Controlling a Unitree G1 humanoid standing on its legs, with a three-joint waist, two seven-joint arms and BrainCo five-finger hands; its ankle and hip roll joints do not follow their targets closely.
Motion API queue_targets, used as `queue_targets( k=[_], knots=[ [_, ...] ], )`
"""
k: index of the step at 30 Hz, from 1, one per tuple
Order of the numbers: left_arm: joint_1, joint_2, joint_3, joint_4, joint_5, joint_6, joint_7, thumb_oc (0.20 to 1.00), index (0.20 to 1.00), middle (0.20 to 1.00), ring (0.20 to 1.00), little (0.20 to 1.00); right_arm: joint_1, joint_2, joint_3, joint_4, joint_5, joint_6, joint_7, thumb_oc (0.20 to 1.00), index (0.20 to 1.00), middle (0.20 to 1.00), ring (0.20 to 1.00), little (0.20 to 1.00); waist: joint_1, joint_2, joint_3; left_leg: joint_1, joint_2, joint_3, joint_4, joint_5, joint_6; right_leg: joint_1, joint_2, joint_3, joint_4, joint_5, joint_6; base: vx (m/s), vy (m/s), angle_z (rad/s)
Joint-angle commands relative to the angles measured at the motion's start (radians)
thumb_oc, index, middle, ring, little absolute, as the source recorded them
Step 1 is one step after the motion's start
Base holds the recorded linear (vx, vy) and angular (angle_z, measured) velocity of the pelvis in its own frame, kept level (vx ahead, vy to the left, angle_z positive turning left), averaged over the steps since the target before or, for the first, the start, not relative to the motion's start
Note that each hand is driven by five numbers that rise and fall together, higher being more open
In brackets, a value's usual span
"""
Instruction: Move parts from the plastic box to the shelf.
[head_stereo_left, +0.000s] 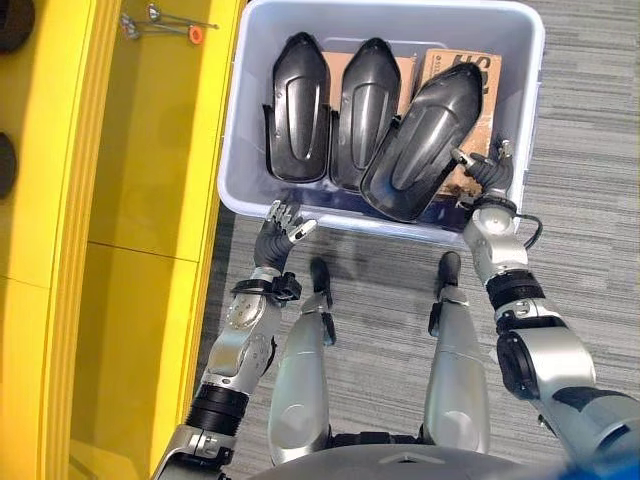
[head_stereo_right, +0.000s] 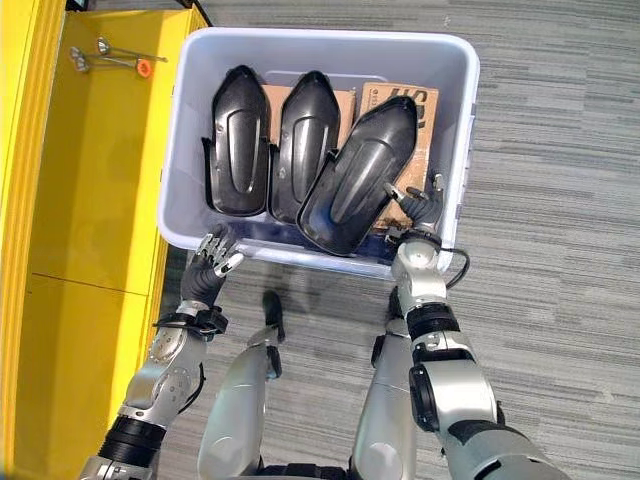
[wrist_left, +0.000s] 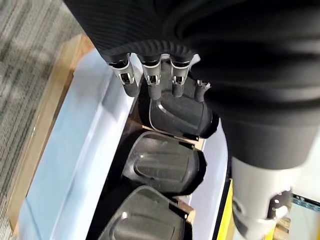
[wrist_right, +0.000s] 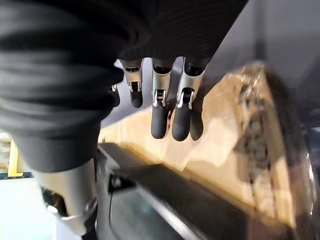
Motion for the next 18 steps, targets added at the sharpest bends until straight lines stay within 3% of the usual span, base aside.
queue_targets(
  k=[1,8,18],
  knots=[
    [0.007,0.04,0.042,-0.096,0.023,-0.041,0.003,1.0,1.0,1.0,1.0,1.0,0.023,0.068,0.056,-0.037,0.015,0.02,0.034,1.0,1.0,1.0,1.0,1.0,0.032,-0.027,0.043,-0.041,0.057,-0.12,0.051,-0.072,-0.013,0.112,-0.059,-0.008,-0.09,0.108,-0.028,0.0,0.0,0.0],
    [-0.003,0.034,0.054,-0.087,0.03,-0.046,0.023,1.0,1.0,1.0,1.0,1.0,0.086,0.072,0.086,-0.208,-0.031,0.02,0.046,1.0,1.0,1.0,1.0,1.0,0.024,-0.048,0.046,-0.059,0.052,-0.131,0.06,-0.072,-0.011,0.109,-0.061,-0.013,-0.087,0.109,-0.025,0.0,0.005,0.03],
    [-0.005,0.031,0.057,-0.102,0.038,-0.055,0.043,1.0,1.0,1.0,1.0,1.0,0.061,0.029,0.108,-0.191,-0.182,0.032,-0.005,1.0,1.0,1.0,1.0,1.0,0.036,-0.053,0.051,-0.083,0.045,-0.146,0.073,-0.075,-0.009,0.11,-0.065,-0.026,-0.083,0.11,-0.024,0.0,0.007,0.05]
  ],
)
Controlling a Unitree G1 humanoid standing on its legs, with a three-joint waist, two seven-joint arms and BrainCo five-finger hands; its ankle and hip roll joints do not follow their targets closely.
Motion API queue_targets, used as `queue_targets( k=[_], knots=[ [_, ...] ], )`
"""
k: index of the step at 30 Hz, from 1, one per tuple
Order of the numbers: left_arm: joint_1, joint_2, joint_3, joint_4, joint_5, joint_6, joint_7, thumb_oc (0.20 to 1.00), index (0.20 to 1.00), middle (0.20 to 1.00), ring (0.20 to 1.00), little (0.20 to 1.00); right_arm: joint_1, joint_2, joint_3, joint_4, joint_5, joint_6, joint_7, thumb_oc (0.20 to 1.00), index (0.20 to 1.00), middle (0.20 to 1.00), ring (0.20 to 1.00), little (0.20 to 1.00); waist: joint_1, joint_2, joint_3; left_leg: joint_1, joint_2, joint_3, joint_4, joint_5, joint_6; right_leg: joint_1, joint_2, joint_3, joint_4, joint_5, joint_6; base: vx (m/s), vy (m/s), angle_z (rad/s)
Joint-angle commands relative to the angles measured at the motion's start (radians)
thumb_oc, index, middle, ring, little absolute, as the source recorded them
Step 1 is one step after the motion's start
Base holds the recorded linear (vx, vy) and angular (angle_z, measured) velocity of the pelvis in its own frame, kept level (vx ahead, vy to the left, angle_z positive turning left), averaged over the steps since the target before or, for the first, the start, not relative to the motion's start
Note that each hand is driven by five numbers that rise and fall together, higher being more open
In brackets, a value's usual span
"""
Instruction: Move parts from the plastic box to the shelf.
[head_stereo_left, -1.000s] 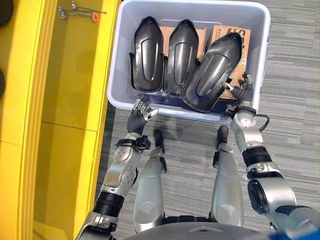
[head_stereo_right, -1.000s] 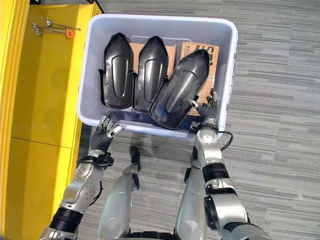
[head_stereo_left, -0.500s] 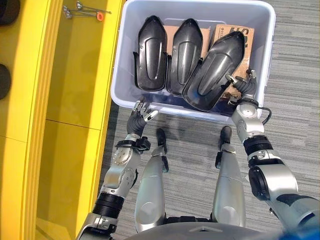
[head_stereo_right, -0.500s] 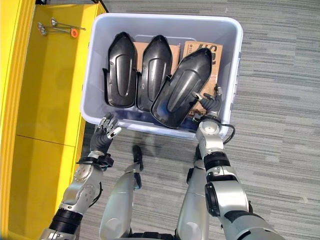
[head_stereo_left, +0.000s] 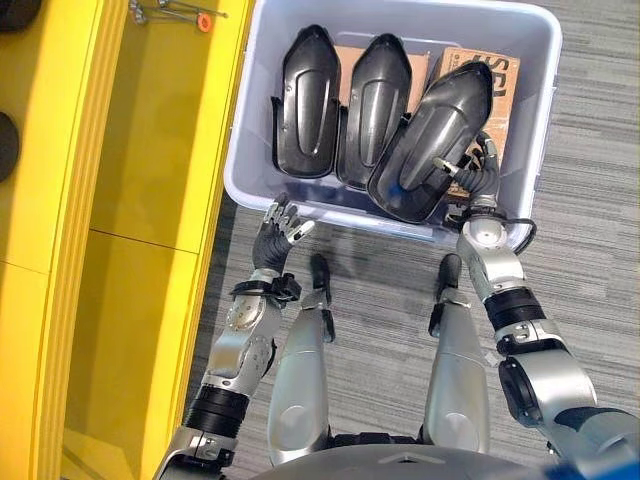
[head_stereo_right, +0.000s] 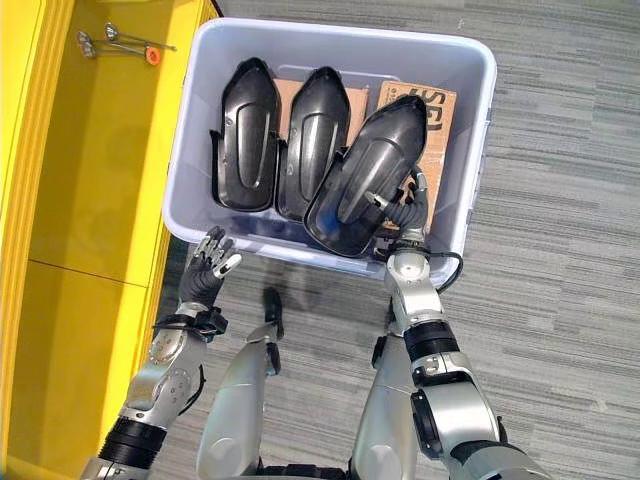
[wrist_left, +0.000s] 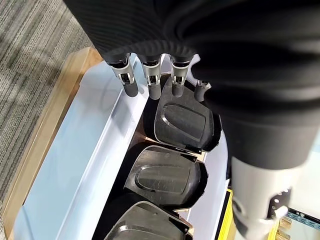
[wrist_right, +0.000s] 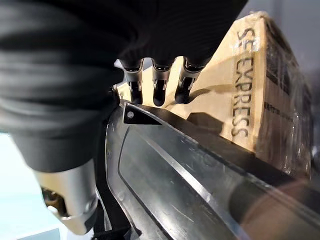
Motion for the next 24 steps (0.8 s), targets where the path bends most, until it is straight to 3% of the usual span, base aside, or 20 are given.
queue_targets(
  k=[1,9,24],
  knots=[
    [-0.008,0.036,0.057,-0.103,0.037,-0.055,0.019,1.0,1.0,1.0,1.0,1.0,-0.062,0.023,0.005,0.019,-0.072,-0.002,-0.023,1.0,1.0,1.0,1.0,1.0,0.035,-0.035,0.055,-0.049,0.055,-0.117,0.05,-0.071,-0.008,0.114,-0.052,-0.003,-0.095,0.118,-0.028,0.0,0.0,0.0],
    [-0.012,0.037,0.046,-0.101,0.04,-0.055,0.023,1.0,1.0,1.0,1.0,1.0,-0.18,0.004,-0.011,0.19,-0.036,0.011,-0.079,1.0,1.0,1.0,1.0,1.0,0.059,-0.043,0.058,-0.059,0.052,-0.131,0.048,-0.074,-0.011,0.133,-0.054,-0.023,-0.099,0.117,-0.026,0.0,0.021,0.05],
    [0.004,0.033,0.048,-0.113,0.041,-0.053,0.038,1.0,1.0,1.0,1.0,1.0,-0.203,-0.024,-0.036,0.232,-0.039,0.026,-0.139,1.0,1.0,1.0,1.0,1.0,0.068,-0.058,0.058,-0.1,0.037,-0.147,0.067,-0.086,-0.004,0.136,-0.063,-0.044,-0.11,0.124,-0.021,0.01,0.011,0.03]
  ],
)
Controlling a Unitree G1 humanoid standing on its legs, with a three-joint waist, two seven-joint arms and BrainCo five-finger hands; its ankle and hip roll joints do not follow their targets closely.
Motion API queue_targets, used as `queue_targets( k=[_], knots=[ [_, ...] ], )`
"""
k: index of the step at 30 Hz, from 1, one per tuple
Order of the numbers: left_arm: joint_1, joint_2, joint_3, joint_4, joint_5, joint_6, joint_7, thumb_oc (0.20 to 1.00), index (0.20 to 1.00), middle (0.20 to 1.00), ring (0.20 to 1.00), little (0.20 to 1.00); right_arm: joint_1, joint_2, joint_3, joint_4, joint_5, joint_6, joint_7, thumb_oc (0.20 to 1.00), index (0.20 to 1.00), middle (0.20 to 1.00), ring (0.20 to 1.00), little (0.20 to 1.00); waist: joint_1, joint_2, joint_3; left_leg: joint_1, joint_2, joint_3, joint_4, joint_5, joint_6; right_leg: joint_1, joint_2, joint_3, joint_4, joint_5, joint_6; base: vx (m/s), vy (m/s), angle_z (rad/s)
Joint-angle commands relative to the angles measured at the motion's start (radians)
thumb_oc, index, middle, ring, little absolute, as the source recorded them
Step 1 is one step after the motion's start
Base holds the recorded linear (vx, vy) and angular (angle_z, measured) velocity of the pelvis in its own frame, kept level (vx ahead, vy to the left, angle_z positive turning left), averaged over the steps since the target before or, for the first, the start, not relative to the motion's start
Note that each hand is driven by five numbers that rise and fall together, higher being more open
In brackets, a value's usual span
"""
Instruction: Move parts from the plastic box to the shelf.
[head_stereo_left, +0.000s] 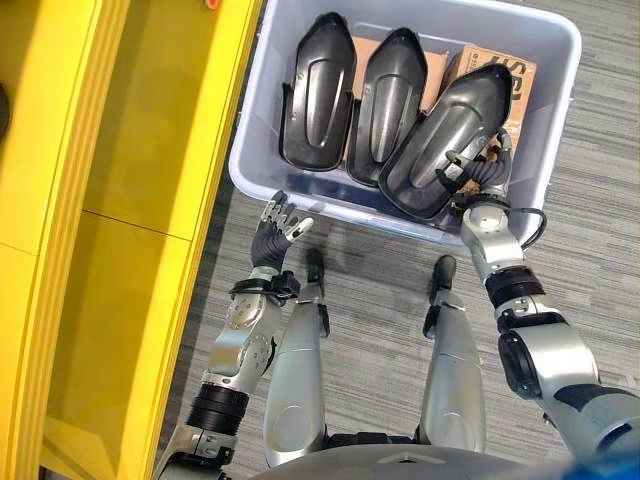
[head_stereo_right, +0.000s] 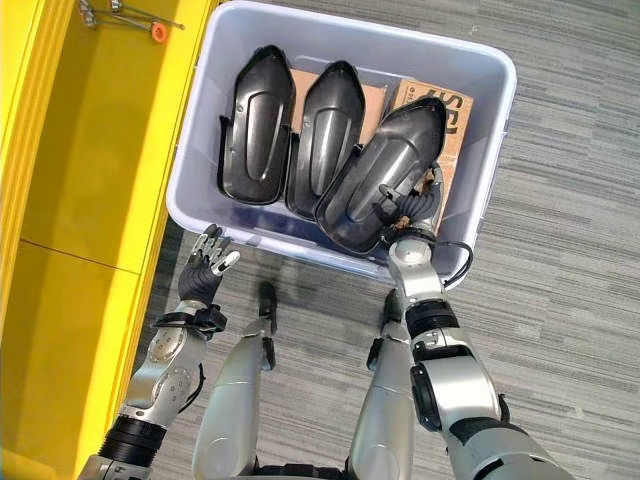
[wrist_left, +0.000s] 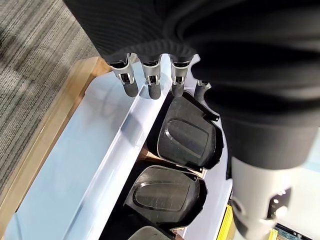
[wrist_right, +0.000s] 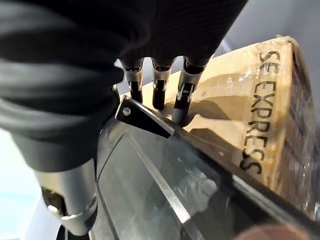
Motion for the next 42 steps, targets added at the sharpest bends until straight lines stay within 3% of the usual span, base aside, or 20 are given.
queue_targets(
  k=[1,6,7,8,10,18,29,38,40,42],
  knots=[
    [0.014,0.033,0.046,-0.115,0.039,-0.049,0.017,1.0,1.0,1.0,1.0,1.0,-0.086,0.008,0.005,0.052,-0.001,0.014,0.007,1.0,1.0,1.0,1.0,1.0,0.051,-0.026,0.057,-0.052,0.041,-0.108,0.041,-0.079,-0.004,0.125,-0.056,0.0,-0.077,0.119,-0.013,0.01,0.027,0.09],
    [0.018,0.038,0.042,-0.123,0.035,-0.048,0.017,1.0,1.0,1.0,1.0,1.0,-0.174,-0.006,0.065,0.203,0.002,0.024,0.018,1.0,1.0,1.0,1.0,1.0,0.068,-0.03,0.057,-0.063,0.035,-0.115,0.049,-0.084,-0.003,0.131,-0.06,-0.011,-0.081,0.121,-0.013,0.01,0.012,0.05],
    [0.019,0.038,0.039,-0.122,0.034,-0.048,0.016,1.0,1.0,1.0,1.0,1.0,-0.192,-0.007,0.079,0.235,0.005,0.025,0.026,0.959,0.959,0.959,0.959,0.959,0.072,-0.03,0.057,-0.065,0.035,-0.117,0.051,-0.085,-0.002,0.132,-0.06,-0.013,-0.081,0.121,-0.013,0.02,0.033,0.0],
    [0.018,0.039,0.036,-0.124,0.033,-0.048,0.013,1.0,1.0,1.0,1.0,1.0,-0.229,-0.011,0.114,0.301,0.017,0.027,0.046,0.401,0.401,0.401,0.401,0.401,0.078,-0.032,0.057,-0.069,0.033,-0.118,0.056,-0.087,-0.002,0.132,-0.061,-0.017,-0.078,0.122,-0.013,0.0,0.0,0.0],
    [0.017,0.036,0.033,-0.125,0.031,-0.05,0.01,1.0,1.0,1.0,1.0,1.0,-0.244,-0.01,0.118,0.347,0.032,0.024,0.055,0.2,0.2,0.2,0.2,0.2,0.082,-0.031,0.057,-0.071,0.032,-0.12,0.057,-0.088,-0.001,0.133,-0.062,-0.019,-0.076,0.122,-0.013,0.0,0.0,0.0],
    [0.018,0.03,0.032,-0.12,0.025,-0.052,0.007,1.0,1.0,1.0,1.0,1.0,-0.283,-0.019,0.182,0.432,0.056,0.02,0.093,0.2,0.2,0.2,0.2,0.2,0.098,-0.04,0.057,-0.096,0.025,-0.129,0.083,-0.095,0.004,0.14,-0.066,-0.038,-0.073,0.121,-0.013,0.0,0.012,0.06],
    [0.012,0.025,0.042,-0.121,0.016,-0.058,0.017,1.0,1.0,1.0,1.0,1.0,-0.268,-0.022,0.185,0.396,0.069,0.01,0.089,0.2,0.2,0.2,0.2,0.2,0.095,-0.049,0.057,-0.093,0.026,-0.124,0.088,-0.101,0.007,0.142,-0.067,-0.036,-0.077,0.122,-0.013,0.0,0.001,0.0],
    [0.014,0.032,0.063,-0.096,0.019,-0.058,0.025,1.0,1.0,1.0,1.0,1.0,-0.145,-0.032,0.107,0.092,0.103,0.004,0.073,0.2,0.2,0.2,0.2,0.2,0.073,-0.06,0.057,-0.063,0.032,-0.114,0.084,-0.099,0.006,0.158,-0.064,-0.025,-0.073,0.115,-0.012,0.0,-0.004,0.0],
    [0.016,0.038,0.073,-0.079,0.018,-0.059,0.029,1.0,1.0,1.0,1.0,1.0,-0.077,-0.025,0.06,-0.08,0.121,0.003,0.076,0.2,0.2,0.2,0.2,0.2,0.064,-0.067,0.057,-0.03,0.038,-0.107,0.067,-0.091,0.002,0.183,-0.065,-0.024,-0.088,0.118,-0.008,-0.03,-0.042,-0.04],
    [0.016,0.038,0.073,-0.079,0.018,-0.059,0.029,1.0,1.0,1.0,1.0,1.0,-0.077,-0.025,0.06,-0.08,0.121,0.003,0.076,0.2,0.2,0.2,0.2,0.2,0.064,-0.067,0.057,-0.03,0.038,-0.107,0.067,-0.091,0.002,0.183,-0.065,-0.024,-0.088,0.118,-0.008,0.0,-0.006,-0.08]
  ],
)
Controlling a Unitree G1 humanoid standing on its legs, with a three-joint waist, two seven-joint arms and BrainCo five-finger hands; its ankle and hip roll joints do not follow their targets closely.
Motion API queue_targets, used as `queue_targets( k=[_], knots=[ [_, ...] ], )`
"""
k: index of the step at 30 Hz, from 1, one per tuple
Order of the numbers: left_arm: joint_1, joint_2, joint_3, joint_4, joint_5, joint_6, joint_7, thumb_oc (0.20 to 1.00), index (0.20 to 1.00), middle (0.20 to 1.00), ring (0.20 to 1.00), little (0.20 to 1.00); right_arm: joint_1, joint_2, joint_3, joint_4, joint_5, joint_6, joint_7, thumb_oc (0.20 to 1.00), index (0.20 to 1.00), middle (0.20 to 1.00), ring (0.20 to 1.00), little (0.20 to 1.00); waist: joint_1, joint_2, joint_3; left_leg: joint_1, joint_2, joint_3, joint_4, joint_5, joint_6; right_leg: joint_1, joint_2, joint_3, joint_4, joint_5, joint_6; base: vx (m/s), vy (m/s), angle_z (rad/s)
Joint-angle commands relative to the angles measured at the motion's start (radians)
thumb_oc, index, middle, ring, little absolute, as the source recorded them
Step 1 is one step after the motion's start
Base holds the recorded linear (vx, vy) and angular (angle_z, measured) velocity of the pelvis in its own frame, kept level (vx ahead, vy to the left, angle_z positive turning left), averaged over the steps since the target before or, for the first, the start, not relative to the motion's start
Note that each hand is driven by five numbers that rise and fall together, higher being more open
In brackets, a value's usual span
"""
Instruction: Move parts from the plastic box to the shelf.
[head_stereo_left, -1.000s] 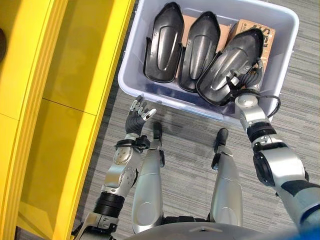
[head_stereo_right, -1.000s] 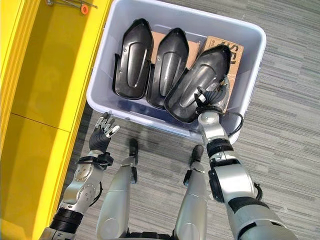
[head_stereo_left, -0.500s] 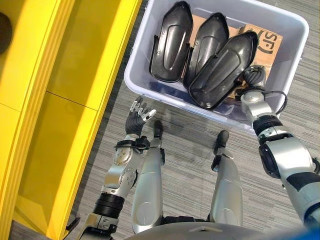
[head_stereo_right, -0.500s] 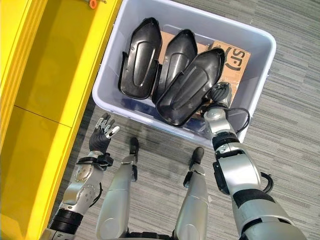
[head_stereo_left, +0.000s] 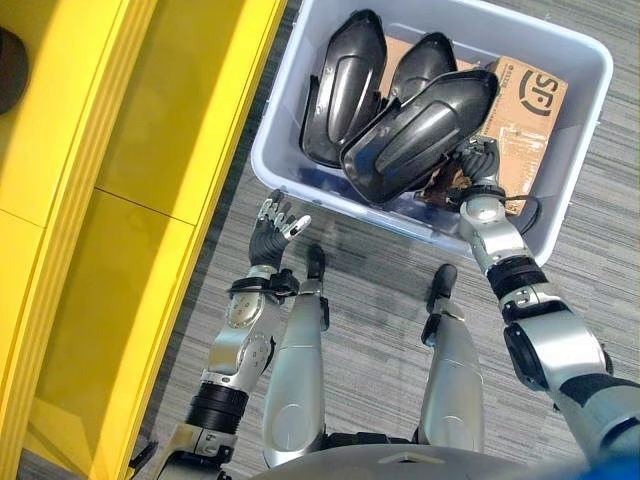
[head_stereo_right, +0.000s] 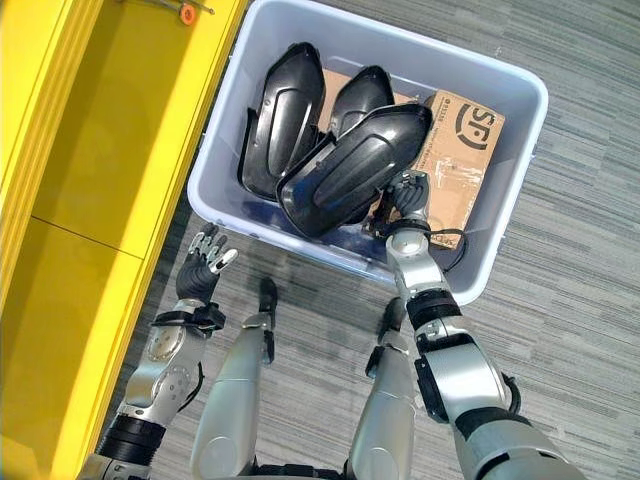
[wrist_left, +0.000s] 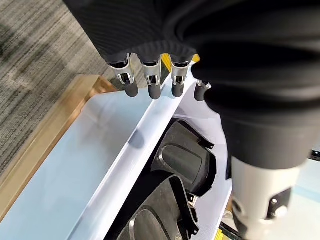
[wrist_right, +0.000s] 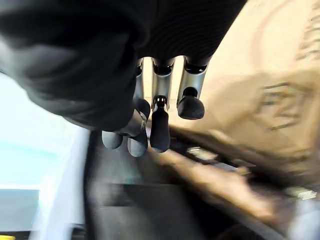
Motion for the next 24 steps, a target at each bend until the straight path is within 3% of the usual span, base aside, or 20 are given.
queue_targets(
  k=[1,2,4,13,14,15,16,24],
  knots=[
    [0.01,0.031,0.056,-0.081,0.019,-0.053,0.009,1.0,1.0,1.0,1.0,1.0,-0.081,-0.002,-0.033,0.032,0.02,-0.037,-0.005,0.2,0.2,0.2,0.2,0.2,0.019,-0.032,0.06,-0.017,0.046,-0.078,-0.015,-0.051,-0.01,0.115,-0.056,0.016,-0.053,0.1,-0.011,-0.04,-0.035,-0.07],
    [0.022,0.032,0.065,-0.075,0.019,-0.046,0.009,1.0,1.0,1.0,1.0,1.0,-0.01,0.005,-0.091,-0.135,-0.001,-0.039,-0.012,0.2,0.2,0.2,0.2,0.2,0.011,-0.033,0.06,0.033,0.051,-0.072,-0.045,-0.039,-0.014,0.154,-0.059,0.019,-0.072,0.102,-0.007,-0.04,-0.046,-0.04],
    [0.028,0.032,0.065,-0.066,0.016,-0.045,0.006,1.0,1.0,1.0,1.0,1.0,0.0,0.002,-0.113,-0.174,-0.02,-0.04,-0.02,0.2,0.2,0.2,0.2,0.2,0.009,-0.032,0.057,0.052,0.052,-0.07,-0.057,-0.035,-0.016,0.172,-0.06,0.017,-0.082,0.103,-0.006,-0.03,-0.043,-0.03],
    [0.044,0.035,0.03,-0.076,0.0,-0.043,-0.014,1.0,1.0,1.0,1.0,1.0,-0.133,-0.078,-0.128,-0.139,-0.05,-0.054,-0.067,0.2,0.2,0.2,0.2,0.2,0.019,-0.022,0.019,0.095,0.053,-0.066,-0.089,-0.027,-0.019,0.209,-0.064,0.016,-0.104,0.103,-0.004,-0.01,-0.013,-0.03],
    [0.044,0.035,0.026,-0.072,-0.002,-0.041,-0.017,1.0,1.0,1.0,1.0,1.0,-0.137,-0.083,-0.128,-0.16,-0.05,-0.057,-0.065,0.454,0.454,0.454,0.454,0.454,0.017,-0.023,0.015,0.101,0.054,-0.065,-0.091,-0.027,-0.02,0.212,-0.063,0.017,-0.104,0.102,-0.005,0.0,0.0,0.0],
    [0.046,0.033,0.024,-0.069,-0.004,-0.039,-0.019,1.0,1.0,1.0,1.0,1.0,-0.131,-0.082,-0.131,-0.175,-0.045,-0.061,-0.062,0.909,0.909,0.909,0.909,0.909,0.015,-0.024,0.011,0.103,0.055,-0.064,-0.094,-0.027,-0.02,0.212,-0.063,0.016,-0.103,0.101,-0.005,0.0,0.0,0.0],
    [0.047,0.034,0.025,-0.065,-0.004,-0.038,-0.02,1.0,1.0,1.0,1.0,1.0,-0.124,-0.08,-0.132,-0.188,-0.044,-0.063,-0.059,1.0,1.0,1.0,1.0,1.0,0.013,-0.024,0.008,0.104,0.055,-0.066,-0.094,-0.027,-0.019,0.213,-0.063,0.017,-0.102,0.101,-0.005,0.0,0.0,0.0],
    [0.063,0.033,0.038,-0.063,-0.003,-0.026,-0.03,1.0,1.0,1.0,1.0,1.0,0.01,0.026,-0.166,-0.334,0.055,-0.089,0.009,1.0,1.0,1.0,1.0,1.0,0.001,-0.032,-0.019,0.114,0.056,-0.064,-0.106,-0.023,-0.017,0.229,-0.063,0.015,-0.119,0.108,0.002,0.0,0.0,0.0]
  ],
)
